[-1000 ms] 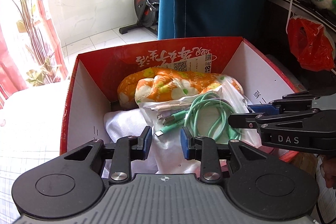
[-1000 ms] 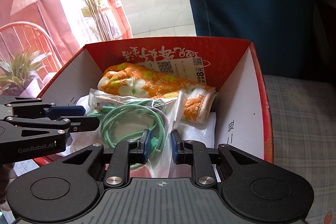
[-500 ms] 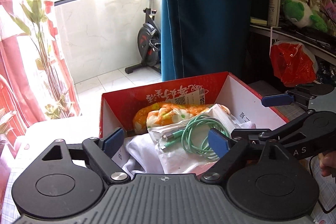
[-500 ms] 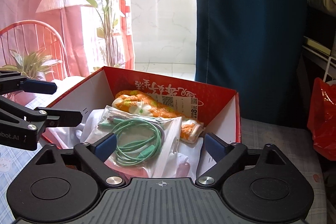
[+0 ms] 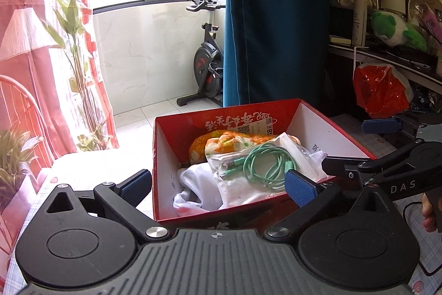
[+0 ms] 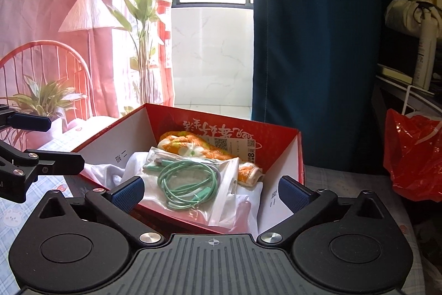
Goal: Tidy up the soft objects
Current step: 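Open both grippers to release the cable bag and raise them, then move both open grippers down to the black eye mask on the table, then close both grippers on the black eye mask strap and lift it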
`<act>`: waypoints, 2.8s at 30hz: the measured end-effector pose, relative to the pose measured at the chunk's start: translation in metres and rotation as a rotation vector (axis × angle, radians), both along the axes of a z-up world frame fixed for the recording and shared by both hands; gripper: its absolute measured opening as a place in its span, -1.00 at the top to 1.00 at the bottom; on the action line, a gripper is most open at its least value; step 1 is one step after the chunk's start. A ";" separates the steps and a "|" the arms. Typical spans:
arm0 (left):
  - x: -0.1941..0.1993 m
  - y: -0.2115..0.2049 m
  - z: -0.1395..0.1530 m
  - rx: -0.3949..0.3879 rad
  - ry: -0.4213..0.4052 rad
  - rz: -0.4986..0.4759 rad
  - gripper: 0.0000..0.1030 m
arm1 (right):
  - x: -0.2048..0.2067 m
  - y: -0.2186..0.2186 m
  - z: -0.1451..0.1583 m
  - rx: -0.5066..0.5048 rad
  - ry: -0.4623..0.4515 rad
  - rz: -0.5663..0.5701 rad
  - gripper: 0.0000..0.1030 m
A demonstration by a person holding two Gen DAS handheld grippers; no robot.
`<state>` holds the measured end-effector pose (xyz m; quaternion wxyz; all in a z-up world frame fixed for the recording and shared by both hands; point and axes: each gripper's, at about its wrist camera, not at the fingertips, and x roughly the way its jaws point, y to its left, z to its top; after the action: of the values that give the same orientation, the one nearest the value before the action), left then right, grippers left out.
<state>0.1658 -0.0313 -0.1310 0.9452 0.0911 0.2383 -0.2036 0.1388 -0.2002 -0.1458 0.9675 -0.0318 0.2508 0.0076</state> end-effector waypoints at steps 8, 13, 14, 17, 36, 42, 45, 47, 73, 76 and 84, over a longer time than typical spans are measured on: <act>-0.031 0.008 -0.007 0.007 -0.051 0.007 -1.00 | -0.029 0.003 -0.003 0.015 -0.053 -0.002 -0.99; -0.047 0.012 -0.014 0.006 -0.060 0.000 -1.00 | -0.050 0.007 -0.004 0.035 -0.107 0.010 -0.99; -0.050 0.013 -0.016 0.003 -0.058 -0.001 -1.00 | -0.053 0.008 -0.006 0.036 -0.111 0.011 -0.99; -0.057 0.016 -0.022 -0.007 -0.047 0.001 -1.00 | -0.063 0.011 -0.011 0.054 -0.107 0.026 -0.99; -0.081 0.043 -0.071 -0.024 0.075 0.086 -1.00 | -0.115 0.019 -0.074 0.122 -0.017 -0.005 -0.99; -0.086 0.045 -0.085 -0.028 0.118 0.095 -1.00 | -0.123 0.026 -0.095 0.157 0.082 0.037 -0.99; -0.087 0.048 -0.091 -0.036 0.133 0.103 -1.00 | -0.122 0.030 -0.098 0.146 0.103 0.005 -0.99; -0.087 0.049 -0.094 -0.037 0.144 0.110 -0.99 | -0.122 0.029 -0.100 0.154 0.094 0.006 -0.99; -0.022 0.067 -0.122 -0.180 0.357 0.177 -0.62 | -0.109 0.026 -0.128 0.205 0.150 0.031 -0.53; -0.026 0.066 -0.122 -0.202 0.354 0.154 -0.52 | -0.108 0.026 -0.128 0.208 0.151 0.032 -0.53; -0.055 0.067 -0.102 -0.159 0.212 0.132 0.39 | -0.113 0.028 -0.124 0.221 0.140 0.043 -0.38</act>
<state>0.1107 0.0357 -0.2329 0.9303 -0.0220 0.3254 -0.1679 0.0258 -0.1727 -0.2702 0.9448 0.0702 0.3148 0.0580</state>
